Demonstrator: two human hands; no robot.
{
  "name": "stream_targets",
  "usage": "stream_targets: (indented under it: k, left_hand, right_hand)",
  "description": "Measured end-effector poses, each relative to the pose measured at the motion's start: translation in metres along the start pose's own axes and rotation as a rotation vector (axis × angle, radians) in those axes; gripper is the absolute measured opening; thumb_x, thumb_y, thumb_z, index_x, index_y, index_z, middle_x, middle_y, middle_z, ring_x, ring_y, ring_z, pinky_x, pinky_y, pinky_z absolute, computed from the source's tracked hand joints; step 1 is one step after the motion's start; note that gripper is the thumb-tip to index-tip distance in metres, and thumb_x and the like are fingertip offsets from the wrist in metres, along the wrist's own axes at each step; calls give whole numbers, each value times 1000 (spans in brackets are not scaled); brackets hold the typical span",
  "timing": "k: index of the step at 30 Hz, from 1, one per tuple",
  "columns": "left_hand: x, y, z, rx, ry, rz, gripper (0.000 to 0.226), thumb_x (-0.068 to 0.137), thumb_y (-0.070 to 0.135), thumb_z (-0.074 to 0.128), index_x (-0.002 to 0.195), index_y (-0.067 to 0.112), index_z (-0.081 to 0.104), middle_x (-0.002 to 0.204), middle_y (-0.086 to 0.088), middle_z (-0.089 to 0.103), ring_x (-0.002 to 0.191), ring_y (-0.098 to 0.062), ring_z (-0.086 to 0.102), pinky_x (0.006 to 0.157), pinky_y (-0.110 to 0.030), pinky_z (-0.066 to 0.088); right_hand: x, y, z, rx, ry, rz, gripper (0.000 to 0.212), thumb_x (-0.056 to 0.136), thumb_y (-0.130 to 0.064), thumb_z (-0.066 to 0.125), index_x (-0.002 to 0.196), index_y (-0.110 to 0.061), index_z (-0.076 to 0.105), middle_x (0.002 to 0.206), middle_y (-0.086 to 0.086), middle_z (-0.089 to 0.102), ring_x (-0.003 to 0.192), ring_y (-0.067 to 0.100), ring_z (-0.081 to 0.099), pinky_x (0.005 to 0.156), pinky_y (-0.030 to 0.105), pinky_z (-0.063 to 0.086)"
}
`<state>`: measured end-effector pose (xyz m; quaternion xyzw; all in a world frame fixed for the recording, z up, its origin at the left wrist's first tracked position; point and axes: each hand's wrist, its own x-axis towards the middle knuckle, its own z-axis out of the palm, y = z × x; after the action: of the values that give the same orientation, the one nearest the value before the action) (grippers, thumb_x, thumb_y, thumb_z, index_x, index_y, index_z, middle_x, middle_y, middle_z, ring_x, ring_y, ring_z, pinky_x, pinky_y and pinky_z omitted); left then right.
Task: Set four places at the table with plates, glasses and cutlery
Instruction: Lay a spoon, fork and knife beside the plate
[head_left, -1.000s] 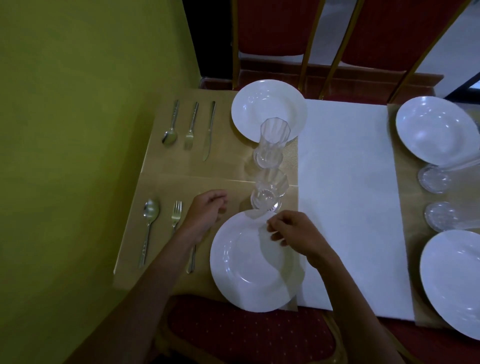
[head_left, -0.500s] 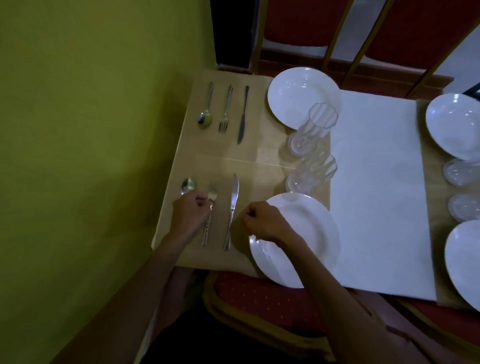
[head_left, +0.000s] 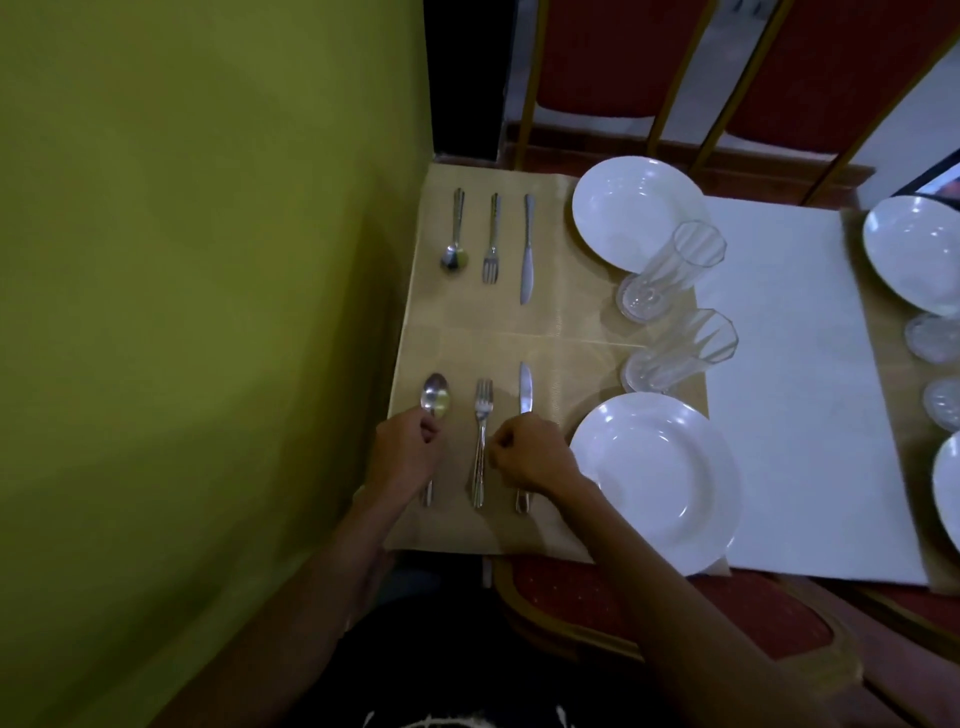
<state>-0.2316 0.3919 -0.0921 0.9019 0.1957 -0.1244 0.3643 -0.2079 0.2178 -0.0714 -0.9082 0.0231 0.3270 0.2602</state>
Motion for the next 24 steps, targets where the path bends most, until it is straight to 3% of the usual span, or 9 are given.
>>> stream_targets:
  k: [3,6,11,18,24]
  left_hand:
    - [-1,-13,-4,-34,9,5,16,82,10,72,76,23,65,70,8,63,70,-12,63,59,-18,44]
    - [1,-20,-4,-59,21,-18,18,81,11,72,74,23,61,69,11,60,69,-11,61,55,-14,38]
    - [2,-27,1,-48,23,-59,17,78,13,74,85,18,59,89,-3,63,81,-19,59,65,-24,38]
    - [-1,-30,4,-40,7,-31,23,77,19,79,89,22,60,92,0,62,83,-17,60,69,-26,43]
    - [-5,-30,7,-31,-10,57,23,78,13,78,97,18,65,91,0,62,80,-11,58,61,-15,36]
  right_hand:
    - [6,-8,16,-45,6,32,21,83,-31,60,77,-15,71,70,3,71,65,23,71,70,40,63]
    - [7,-14,24,-52,63,55,20,87,-32,63,84,-13,67,77,3,69,72,21,70,71,37,62]
    - [10,-16,27,-93,84,98,27,91,-36,65,102,-12,66,96,6,69,84,20,64,68,30,49]
    - [16,-18,33,-81,103,99,26,85,-35,70,98,-13,64,92,7,71,85,26,71,76,40,61]
    - [19,-14,38,-79,145,82,22,88,-30,69,98,-11,67,89,7,72,80,24,71,74,39,62]
